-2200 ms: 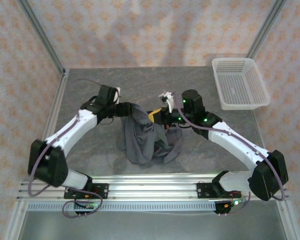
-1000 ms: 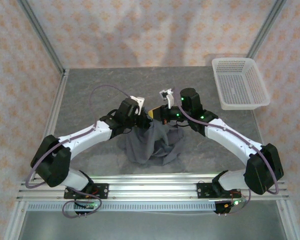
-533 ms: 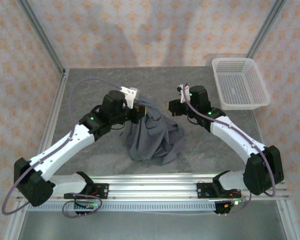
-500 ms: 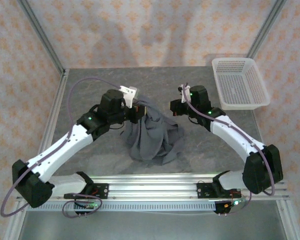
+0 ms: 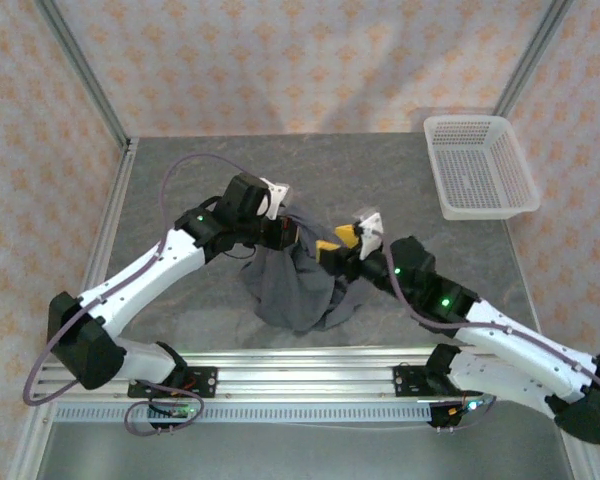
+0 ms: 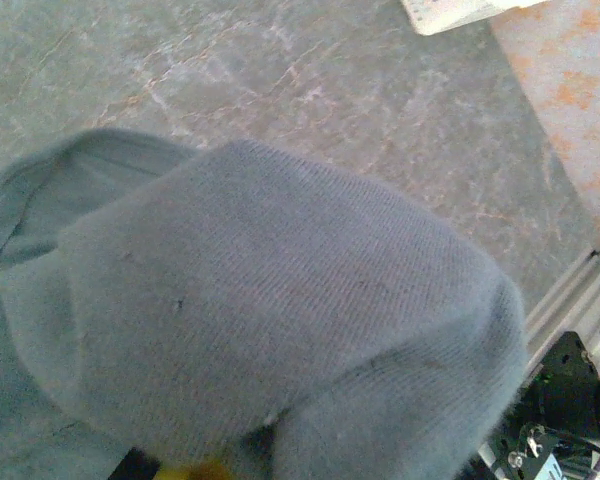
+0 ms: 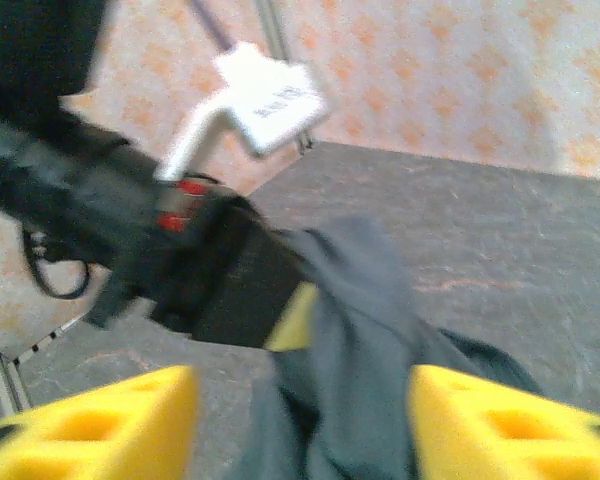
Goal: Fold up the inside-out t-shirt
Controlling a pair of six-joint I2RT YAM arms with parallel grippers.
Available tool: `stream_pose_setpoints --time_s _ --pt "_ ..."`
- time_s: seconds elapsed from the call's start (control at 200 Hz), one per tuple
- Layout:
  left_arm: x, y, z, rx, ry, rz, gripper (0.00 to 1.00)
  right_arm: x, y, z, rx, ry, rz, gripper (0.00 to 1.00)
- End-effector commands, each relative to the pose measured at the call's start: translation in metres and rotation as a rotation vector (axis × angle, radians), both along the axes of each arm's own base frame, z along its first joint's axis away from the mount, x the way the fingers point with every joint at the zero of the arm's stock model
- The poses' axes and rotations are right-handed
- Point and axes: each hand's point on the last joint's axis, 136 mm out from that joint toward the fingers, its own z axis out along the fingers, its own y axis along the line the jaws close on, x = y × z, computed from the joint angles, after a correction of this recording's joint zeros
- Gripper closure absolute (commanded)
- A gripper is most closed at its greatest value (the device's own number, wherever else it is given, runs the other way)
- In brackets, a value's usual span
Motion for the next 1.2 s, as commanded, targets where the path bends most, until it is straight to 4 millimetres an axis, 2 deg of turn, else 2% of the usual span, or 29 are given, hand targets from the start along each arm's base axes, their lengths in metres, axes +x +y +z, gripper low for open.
stream_pose_setpoints --time_s 0.0,0.125,0.19,0.26,0.32,0.375,0.39,0.47,0.51,0.55,0.595,0.64,0.711,0.826,0.881,0.986,1.051,1.111,1.196 --pt "0.006 0.009 0.013 0.003 0.018 0.072 1.0 0.03 0.001 -0.016 -0.066 -0.029 -0.178 0.23" --pt "0.007 0.009 0.023 -0.038 0.033 0.112 1.0 0.047 0.019 -0.049 -0.215 -0.09 -0.172 0.27" --pt "0.003 0.004 0.029 -0.062 0.048 0.085 1.0 0.059 0.023 -0.057 -0.242 -0.081 -0.211 0.38" --pt "-0.003 0.007 0.027 -0.041 0.063 0.065 1.0 0.061 0.032 -0.05 -0.191 -0.041 -0.193 0.72" --pt "-0.003 0.022 0.021 0.009 0.081 0.085 1.0 0.048 0.048 -0.041 -0.131 0.007 -0.048 1.0" --pt "0.003 0.044 0.015 0.011 0.105 0.13 1.0 0.029 0.059 -0.042 -0.089 0.07 0.103 1.0" --pt "0.005 0.05 0.013 0.004 0.113 0.143 1.0 0.022 0.059 -0.031 -0.056 0.069 0.146 1.0" --pt "0.019 0.081 0.004 0.009 0.106 0.198 1.0 -0.016 0.062 -0.014 0.062 0.107 0.386 1.0" --pt "0.025 0.089 -0.002 0.042 0.09 0.194 1.0 -0.03 0.059 -0.002 0.13 0.112 0.475 1.0" --pt "0.03 0.089 -0.009 0.069 0.08 0.174 0.95 -0.037 0.054 0.012 0.195 0.108 0.529 1.0" --pt "0.036 0.083 -0.017 0.058 0.085 0.147 0.87 -0.037 0.048 0.024 0.242 0.108 0.549 1.0" --pt "0.044 0.072 -0.022 0.008 0.086 0.123 0.72 -0.034 0.043 0.033 0.267 0.107 0.552 1.0" --pt "0.055 0.065 -0.026 -0.056 0.062 0.149 0.58 -0.023 0.036 0.036 0.276 0.095 0.511 1.0" --pt "0.058 0.078 -0.014 -0.053 -0.006 0.236 0.37 -0.001 0.027 0.029 0.268 0.098 0.436 1.0" --pt "0.052 0.091 -0.005 -0.019 -0.032 0.282 0.31 0.008 0.023 0.027 0.267 0.102 0.401 1.0" --pt "0.032 0.093 0.013 -0.074 -0.008 0.298 0.3 0.018 0.019 0.022 0.247 0.076 0.345 1.0" --pt "0.021 0.087 0.018 -0.174 0.063 0.326 0.34 0.023 0.017 0.017 0.232 0.069 0.311 1.0" --pt "0.011 0.077 0.023 -0.291 0.146 0.355 0.41 0.025 0.017 0.014 0.224 0.071 0.307 1.0" --pt "0.003 0.067 0.023 -0.401 0.226 0.38 0.57 0.027 0.018 0.011 0.221 0.073 0.303 1.0"
